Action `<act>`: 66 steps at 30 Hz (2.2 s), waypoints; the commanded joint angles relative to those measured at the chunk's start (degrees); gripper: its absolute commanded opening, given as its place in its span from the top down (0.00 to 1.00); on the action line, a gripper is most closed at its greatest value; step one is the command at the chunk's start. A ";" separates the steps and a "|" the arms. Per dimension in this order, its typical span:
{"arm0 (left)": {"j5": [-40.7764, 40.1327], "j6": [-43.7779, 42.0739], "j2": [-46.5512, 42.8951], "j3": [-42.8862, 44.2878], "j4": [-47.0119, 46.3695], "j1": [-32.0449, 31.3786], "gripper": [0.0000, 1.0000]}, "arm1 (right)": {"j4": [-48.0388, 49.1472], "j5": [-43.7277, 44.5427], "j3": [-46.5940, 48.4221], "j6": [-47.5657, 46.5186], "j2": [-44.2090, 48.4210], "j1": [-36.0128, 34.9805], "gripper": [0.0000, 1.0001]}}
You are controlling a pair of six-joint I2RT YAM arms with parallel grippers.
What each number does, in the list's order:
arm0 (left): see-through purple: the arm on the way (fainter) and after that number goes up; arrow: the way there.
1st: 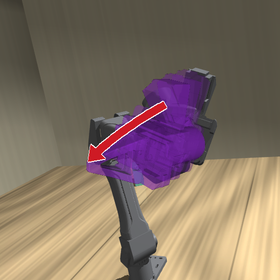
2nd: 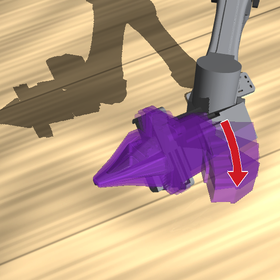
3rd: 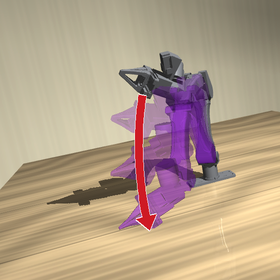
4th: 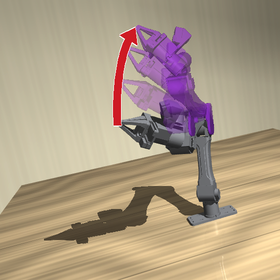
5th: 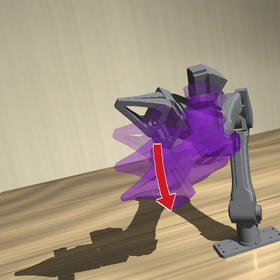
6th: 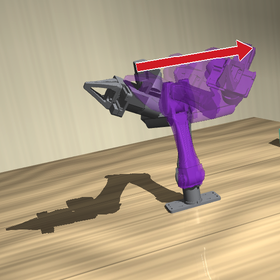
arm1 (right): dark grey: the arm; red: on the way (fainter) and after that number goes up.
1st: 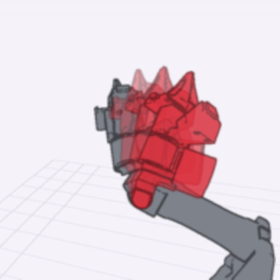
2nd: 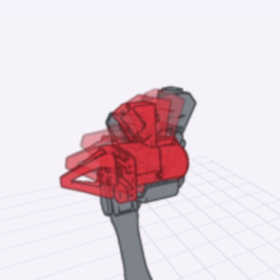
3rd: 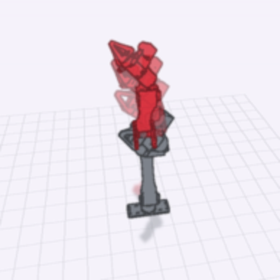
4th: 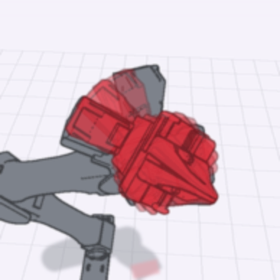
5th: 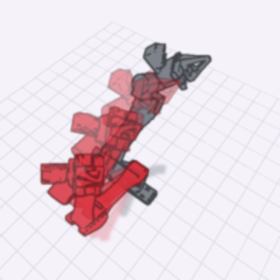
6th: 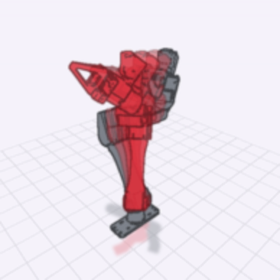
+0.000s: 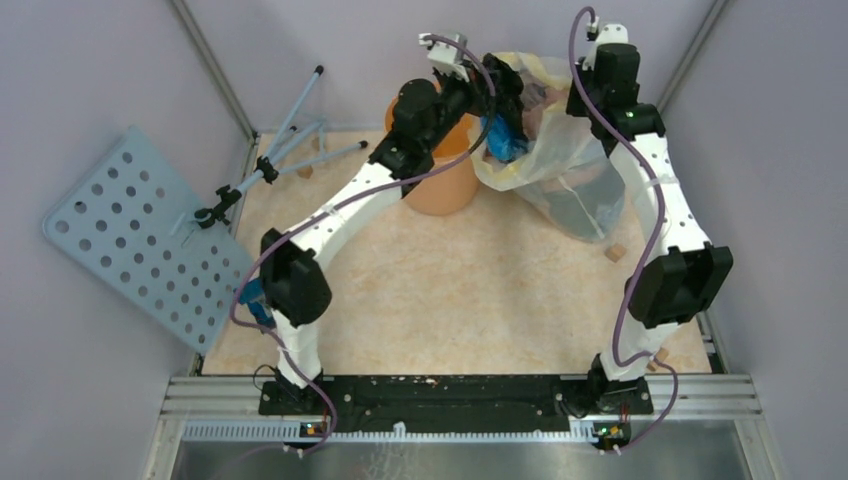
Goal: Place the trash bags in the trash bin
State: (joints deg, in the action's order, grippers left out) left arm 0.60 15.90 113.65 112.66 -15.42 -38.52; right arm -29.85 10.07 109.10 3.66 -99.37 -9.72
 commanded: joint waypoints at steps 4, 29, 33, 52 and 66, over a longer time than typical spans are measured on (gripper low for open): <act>3.60 -1.31 -19.73 -13.84 -5.21 0.22 1.00 | 0.90 -3.94 2.46 2.43 3.04 3.41 1.00; 1.30 -2.74 -61.35 -48.82 30.64 0.82 1.00 | -14.15 -5.19 16.00 -8.65 1.97 0.18 0.33; -0.03 -0.75 -59.09 -52.78 33.83 0.79 1.00 | -13.98 -9.38 11.37 -9.79 7.04 -6.29 0.35; 2.83 0.48 -54.55 -61.05 27.30 0.80 1.00 | -17.97 -3.35 9.90 -6.63 -2.30 -28.16 0.50; 2.30 -0.66 -54.64 -61.52 26.16 0.82 1.00 | -18.48 13.26 13.64 -7.09 -10.50 -29.12 0.49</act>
State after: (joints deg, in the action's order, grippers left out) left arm 3.40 15.73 59.75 51.20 14.15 -37.91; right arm -49.12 17.34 119.70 -3.38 -109.23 -38.50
